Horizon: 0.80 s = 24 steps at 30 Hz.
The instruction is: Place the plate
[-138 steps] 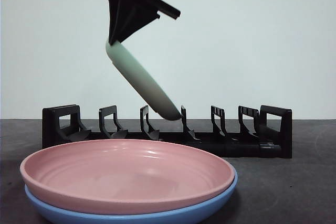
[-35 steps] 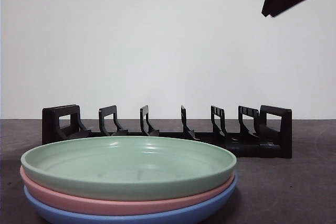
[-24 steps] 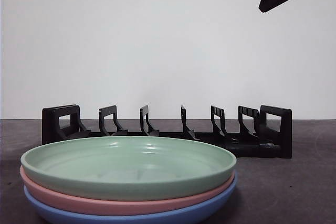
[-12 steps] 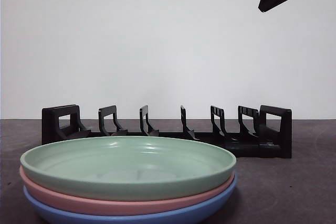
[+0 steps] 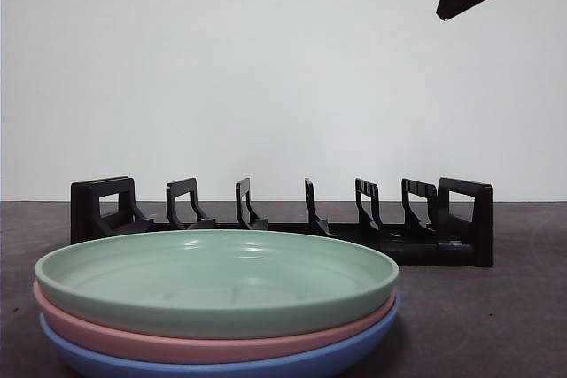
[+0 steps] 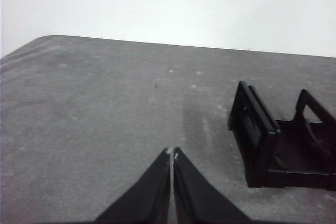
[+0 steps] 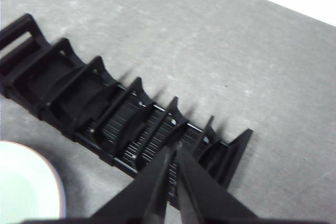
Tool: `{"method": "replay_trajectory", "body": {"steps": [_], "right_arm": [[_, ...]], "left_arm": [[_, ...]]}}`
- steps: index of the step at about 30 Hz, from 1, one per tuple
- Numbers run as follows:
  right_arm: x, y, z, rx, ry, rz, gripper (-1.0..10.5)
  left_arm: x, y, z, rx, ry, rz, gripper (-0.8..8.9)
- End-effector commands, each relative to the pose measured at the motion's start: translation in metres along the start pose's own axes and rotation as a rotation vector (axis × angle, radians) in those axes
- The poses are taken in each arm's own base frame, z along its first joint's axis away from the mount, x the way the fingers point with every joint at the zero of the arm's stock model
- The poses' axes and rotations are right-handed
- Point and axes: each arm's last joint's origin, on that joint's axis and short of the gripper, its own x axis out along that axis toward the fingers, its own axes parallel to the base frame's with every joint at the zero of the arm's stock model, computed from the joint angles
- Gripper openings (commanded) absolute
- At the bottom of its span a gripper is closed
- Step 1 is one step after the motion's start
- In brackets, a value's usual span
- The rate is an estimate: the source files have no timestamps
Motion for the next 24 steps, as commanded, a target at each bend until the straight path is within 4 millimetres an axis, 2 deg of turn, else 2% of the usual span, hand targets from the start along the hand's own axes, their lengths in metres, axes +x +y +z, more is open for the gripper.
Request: {"method": "replay_trajectory", "body": {"steps": [1, 13, 18, 21, 24], "right_arm": [[0.001, 0.001, 0.003, 0.007, -0.013, 0.003, 0.2], [0.001, 0.001, 0.003, 0.004, -0.013, 0.003, 0.2], [-0.004, -0.005, 0.0, -0.039, -0.001, -0.057, 0.2], [-0.018, -0.012, -0.016, -0.039, -0.069, -0.127, 0.2], [-0.032, -0.022, -0.049, 0.007, -0.222, -0.252, 0.2]], "left_arm": [[0.002, 0.0, -0.005, -0.013, 0.0, -0.001, 0.08], [0.002, 0.0, -0.004, -0.013, -0.003, -0.001, 0.07], [0.002, 0.0, -0.004, -0.013, -0.004, -0.001, 0.07], [0.002, 0.0, -0.004, -0.013, -0.004, -0.002, 0.07], [0.002, 0.0, -0.004, -0.013, -0.004, -0.002, 0.07]]}}
